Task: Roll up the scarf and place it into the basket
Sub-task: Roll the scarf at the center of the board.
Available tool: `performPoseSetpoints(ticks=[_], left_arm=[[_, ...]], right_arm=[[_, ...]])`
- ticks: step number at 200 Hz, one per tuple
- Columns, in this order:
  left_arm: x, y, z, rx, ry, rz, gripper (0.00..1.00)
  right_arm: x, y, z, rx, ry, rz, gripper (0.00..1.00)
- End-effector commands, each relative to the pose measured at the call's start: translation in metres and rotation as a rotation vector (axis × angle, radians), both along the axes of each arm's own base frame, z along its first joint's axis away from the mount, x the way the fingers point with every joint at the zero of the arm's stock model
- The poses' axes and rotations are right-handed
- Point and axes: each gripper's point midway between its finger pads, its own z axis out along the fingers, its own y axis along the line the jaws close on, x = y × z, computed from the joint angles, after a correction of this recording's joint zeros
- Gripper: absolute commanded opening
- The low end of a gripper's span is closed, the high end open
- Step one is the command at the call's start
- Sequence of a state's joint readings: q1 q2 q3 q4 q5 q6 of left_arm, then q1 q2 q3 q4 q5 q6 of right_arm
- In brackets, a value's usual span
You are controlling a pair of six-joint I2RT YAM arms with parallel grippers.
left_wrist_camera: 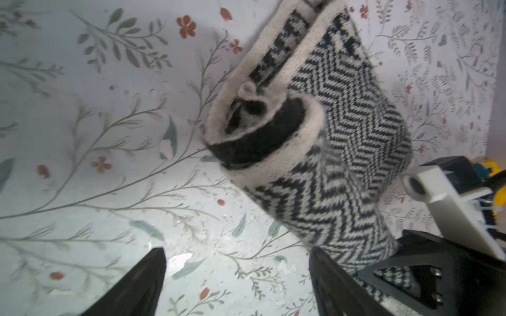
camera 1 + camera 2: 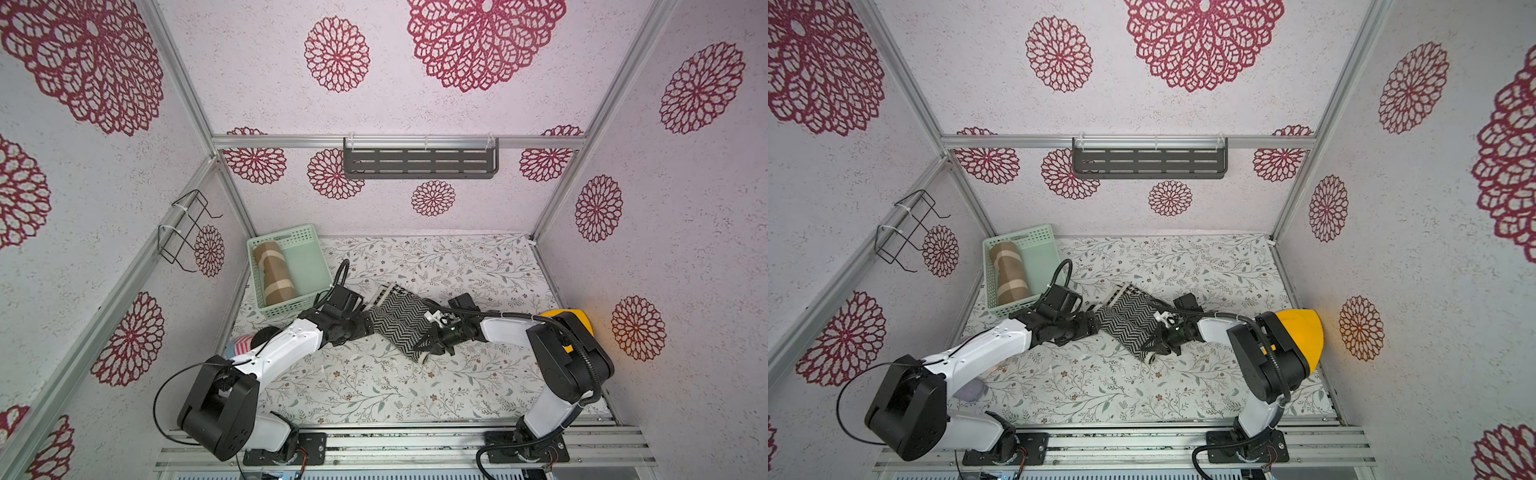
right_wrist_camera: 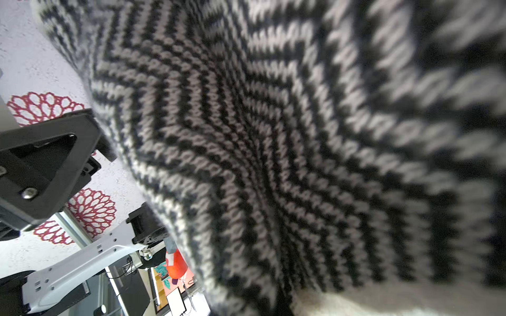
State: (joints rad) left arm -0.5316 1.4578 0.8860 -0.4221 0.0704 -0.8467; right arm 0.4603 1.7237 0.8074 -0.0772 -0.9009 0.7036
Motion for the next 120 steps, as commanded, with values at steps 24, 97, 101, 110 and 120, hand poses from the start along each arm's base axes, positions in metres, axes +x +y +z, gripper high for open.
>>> performPoseSetpoints(ticks=[24, 97, 101, 110, 120], left_arm=[[0.044, -0.041, 0.003, -0.100, -0.086, 0.021, 0.86], [0.079, -0.023, -0.051, 0.065, -0.004, 0.120, 0.58], [0.080, -0.022, -0.054, 0.077, 0.007, 0.126, 0.53], [0.081, -0.019, -0.060, 0.108, 0.034, 0.143, 0.40], [0.080, -0.015, -0.067, 0.140, 0.072, 0.165, 0.29]], right_arm=[[0.010, 0.000, 0.008, 0.065, 0.035, -0.022, 0.00], [0.017, -0.003, 0.005, 0.078, 0.067, -0.033, 0.06], [0.017, -0.004, 0.004, 0.063, 0.062, -0.030, 0.09], [0.018, -0.008, 0.001, 0.021, 0.043, -0.024, 0.16], [0.020, -0.013, -0.001, -0.030, 0.015, -0.025, 0.24]])
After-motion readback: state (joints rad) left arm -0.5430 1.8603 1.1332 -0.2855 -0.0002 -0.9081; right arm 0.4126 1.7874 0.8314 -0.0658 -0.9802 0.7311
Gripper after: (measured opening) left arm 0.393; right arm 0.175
